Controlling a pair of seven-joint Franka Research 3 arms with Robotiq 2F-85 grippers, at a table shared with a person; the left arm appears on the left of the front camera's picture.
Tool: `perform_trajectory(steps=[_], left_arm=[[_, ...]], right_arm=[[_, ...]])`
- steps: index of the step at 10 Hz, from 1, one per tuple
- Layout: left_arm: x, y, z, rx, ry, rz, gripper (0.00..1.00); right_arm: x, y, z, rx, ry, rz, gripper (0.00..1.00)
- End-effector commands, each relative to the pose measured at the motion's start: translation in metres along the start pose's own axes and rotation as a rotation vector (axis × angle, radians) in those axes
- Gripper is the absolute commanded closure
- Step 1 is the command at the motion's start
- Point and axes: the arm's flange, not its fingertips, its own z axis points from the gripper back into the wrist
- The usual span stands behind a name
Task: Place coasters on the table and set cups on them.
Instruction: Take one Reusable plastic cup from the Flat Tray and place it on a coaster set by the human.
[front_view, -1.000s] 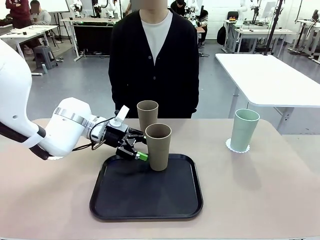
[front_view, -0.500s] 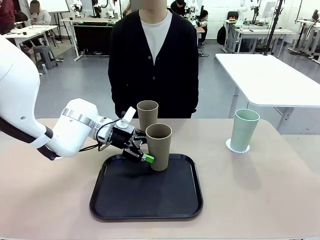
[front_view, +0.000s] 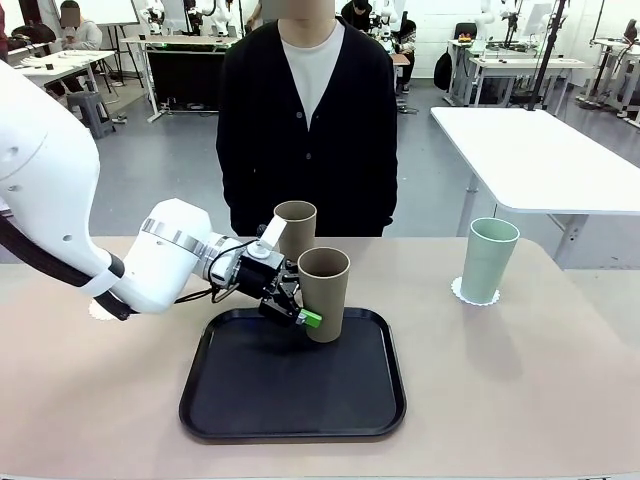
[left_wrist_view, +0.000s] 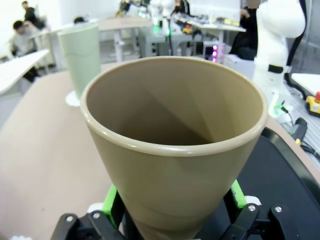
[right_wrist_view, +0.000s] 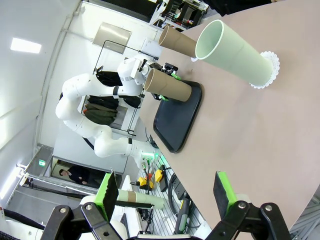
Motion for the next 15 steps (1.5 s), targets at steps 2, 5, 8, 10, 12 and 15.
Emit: perform_trajectory(steps=[2,5,8,10,12,15], left_arm=[[-0.006,0.010,-0.015,0.023,-0.038,-0.032,0.00],[-0.007,0.011,-0.016,0.015,-0.069,-0.053,0.58],[-0.002,0.000,-0.010,0.002,-0.081,-0.052,1.00],[0.014,-0.020,0.004,-0.021,-0.074,-0.018,1.00],[0.055,-0.055,0.031,-0.072,-0.070,0.036,1.00],[0.116,-0.089,0.065,-0.101,-0.016,0.076,1.00]], right_arm=[[-0.001,0.000,-0.001,-0.008,-0.003,-0.009,0.00],[-0.001,0.000,-0.001,-0.008,-0.003,-0.009,0.00],[-0.001,0.000,-0.001,-0.008,-0.003,-0.009,0.00],[-0.001,0.000,-0.001,-0.008,-0.003,-0.009,0.00],[-0.001,0.000,-0.001,-0.008,-0.003,-0.009,0.00],[-0.001,0.000,-0.001,-0.008,-0.003,-0.009,0.00]])
